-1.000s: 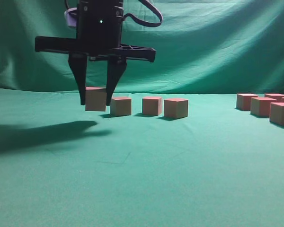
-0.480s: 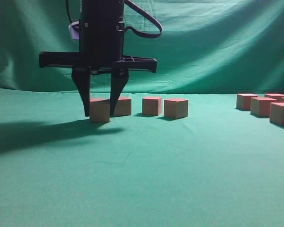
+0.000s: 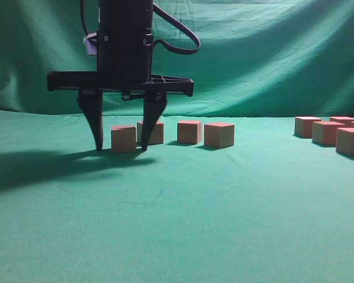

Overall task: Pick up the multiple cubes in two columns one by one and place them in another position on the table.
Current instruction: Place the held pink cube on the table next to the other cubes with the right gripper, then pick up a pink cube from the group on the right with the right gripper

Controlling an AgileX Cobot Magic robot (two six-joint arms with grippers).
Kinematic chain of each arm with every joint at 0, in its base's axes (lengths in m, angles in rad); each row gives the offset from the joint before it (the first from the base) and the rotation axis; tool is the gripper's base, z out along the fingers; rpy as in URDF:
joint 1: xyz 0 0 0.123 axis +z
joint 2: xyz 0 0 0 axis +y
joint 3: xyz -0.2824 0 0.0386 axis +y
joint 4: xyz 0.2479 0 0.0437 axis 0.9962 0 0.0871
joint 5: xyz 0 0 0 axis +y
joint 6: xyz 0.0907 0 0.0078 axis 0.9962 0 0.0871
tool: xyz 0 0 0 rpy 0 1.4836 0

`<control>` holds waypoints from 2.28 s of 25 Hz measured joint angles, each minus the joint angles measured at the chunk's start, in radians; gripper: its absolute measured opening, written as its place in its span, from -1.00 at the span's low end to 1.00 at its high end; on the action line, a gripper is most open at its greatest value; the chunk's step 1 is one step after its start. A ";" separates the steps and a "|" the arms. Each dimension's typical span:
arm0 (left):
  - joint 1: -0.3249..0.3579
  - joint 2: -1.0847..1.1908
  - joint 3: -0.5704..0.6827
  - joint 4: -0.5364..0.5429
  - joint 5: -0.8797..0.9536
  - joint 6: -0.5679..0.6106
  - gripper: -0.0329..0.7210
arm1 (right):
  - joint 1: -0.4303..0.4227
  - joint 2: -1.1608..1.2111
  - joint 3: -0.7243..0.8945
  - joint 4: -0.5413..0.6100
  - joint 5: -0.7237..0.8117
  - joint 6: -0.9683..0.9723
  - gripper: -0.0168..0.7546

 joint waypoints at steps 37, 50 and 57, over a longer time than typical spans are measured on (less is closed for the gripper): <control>0.000 0.000 0.000 0.000 0.000 0.000 -0.91 | -0.096 -0.579 -0.023 -0.210 0.210 -0.394 0.26; 0.000 0.000 0.000 0.000 0.000 0.000 -0.91 | -0.302 -0.722 0.534 -0.181 0.199 -0.341 0.26; 0.000 0.000 0.000 0.000 0.000 0.000 -0.91 | -0.400 -0.722 0.722 -0.027 0.037 -0.339 0.26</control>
